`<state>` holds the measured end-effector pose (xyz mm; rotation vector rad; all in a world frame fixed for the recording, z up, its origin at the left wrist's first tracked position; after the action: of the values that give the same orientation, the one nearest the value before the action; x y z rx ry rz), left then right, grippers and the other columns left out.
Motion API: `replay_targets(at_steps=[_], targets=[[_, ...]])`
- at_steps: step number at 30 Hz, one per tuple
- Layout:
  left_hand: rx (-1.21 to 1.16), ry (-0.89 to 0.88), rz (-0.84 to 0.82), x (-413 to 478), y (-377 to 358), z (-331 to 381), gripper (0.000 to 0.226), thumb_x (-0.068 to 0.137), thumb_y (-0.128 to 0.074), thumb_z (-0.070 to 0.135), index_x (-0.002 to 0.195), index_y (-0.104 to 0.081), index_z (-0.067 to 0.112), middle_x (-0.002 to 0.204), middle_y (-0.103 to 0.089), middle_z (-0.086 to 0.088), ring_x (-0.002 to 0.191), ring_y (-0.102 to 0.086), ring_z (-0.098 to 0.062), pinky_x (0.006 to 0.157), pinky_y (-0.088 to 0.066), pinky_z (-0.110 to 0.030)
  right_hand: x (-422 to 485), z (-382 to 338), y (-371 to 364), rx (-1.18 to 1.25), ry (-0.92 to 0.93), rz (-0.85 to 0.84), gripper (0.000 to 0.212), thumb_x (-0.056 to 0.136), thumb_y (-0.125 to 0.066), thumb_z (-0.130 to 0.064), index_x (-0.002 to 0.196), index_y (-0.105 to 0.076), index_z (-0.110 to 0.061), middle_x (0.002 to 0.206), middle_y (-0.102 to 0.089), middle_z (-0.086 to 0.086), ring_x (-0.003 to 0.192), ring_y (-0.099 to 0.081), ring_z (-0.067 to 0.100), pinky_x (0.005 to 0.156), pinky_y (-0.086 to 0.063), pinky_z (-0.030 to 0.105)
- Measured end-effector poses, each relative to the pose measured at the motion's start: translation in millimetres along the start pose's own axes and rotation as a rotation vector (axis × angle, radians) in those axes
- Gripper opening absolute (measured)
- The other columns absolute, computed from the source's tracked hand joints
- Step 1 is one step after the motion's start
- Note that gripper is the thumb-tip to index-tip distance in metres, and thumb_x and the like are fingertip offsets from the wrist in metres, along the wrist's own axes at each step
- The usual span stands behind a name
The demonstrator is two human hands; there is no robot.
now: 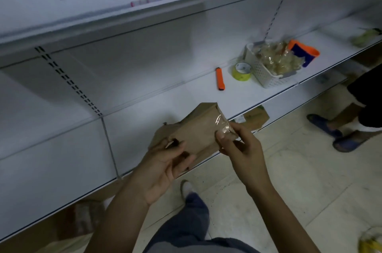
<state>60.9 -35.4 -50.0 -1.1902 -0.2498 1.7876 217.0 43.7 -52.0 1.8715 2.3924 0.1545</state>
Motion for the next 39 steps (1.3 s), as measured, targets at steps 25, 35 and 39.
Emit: replay_targets(at_steps=[25, 35, 39], targets=[[0.448, -0.653, 0.245, 125.0, -85.7, 84.3, 0.014, 0.068, -0.082, 0.036, 0.072, -0.075, 0.026, 0.06, -0.059, -0.011, 0.058, -0.056, -0.019, 0.059, -0.046, -0.026, 225.3, 0.0, -8.1, 0.115, -0.211, -0.263, 0.023, 0.09, -0.058, -0.027, 0.093, -0.065, -0.005, 0.083, -0.068, 0.007, 0.074, -0.068, 0.016, 0.068, -0.059, 0.029], [0.167, -0.704, 0.767, 114.9, -140.7, 20.9, 0.021, 0.086, -0.062, 0.01, 0.107, -0.062, 0.011, 0.059, -0.065, 0.001, 0.061, -0.064, -0.008, 0.055, -0.049, -0.014, 277.4, -32.3, 15.0, -0.212, 0.289, -0.931, 0.039, 0.083, -0.063, -0.037, 0.12, -0.053, -0.041, 0.094, -0.068, -0.014, 0.077, -0.066, 0.003, 0.065, -0.05, 0.013], [0.112, -0.832, 1.002, 88.0, -159.8, -15.2, 0.029, 0.08, -0.073, 0.025, 0.053, -0.063, 0.017, 0.045, -0.029, -0.009, 0.039, -0.03, -0.021, 0.046, -0.03, -0.042, 264.0, -62.0, 29.5, -0.346, 0.942, -1.063, 0.04, 0.091, -0.061, -0.032, 0.13, -0.055, -0.031, 0.115, -0.06, -0.012, 0.093, -0.06, 0.0, 0.072, -0.051, 0.013]])
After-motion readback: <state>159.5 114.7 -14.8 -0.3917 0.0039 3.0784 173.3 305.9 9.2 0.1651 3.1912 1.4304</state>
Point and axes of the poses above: each hand's wrist, its own x-axis towards the middle knuckle, its own y-axis out of the back of the hand, z = x × y, the point moved 5 cm from there along x, towards the middle knuckle
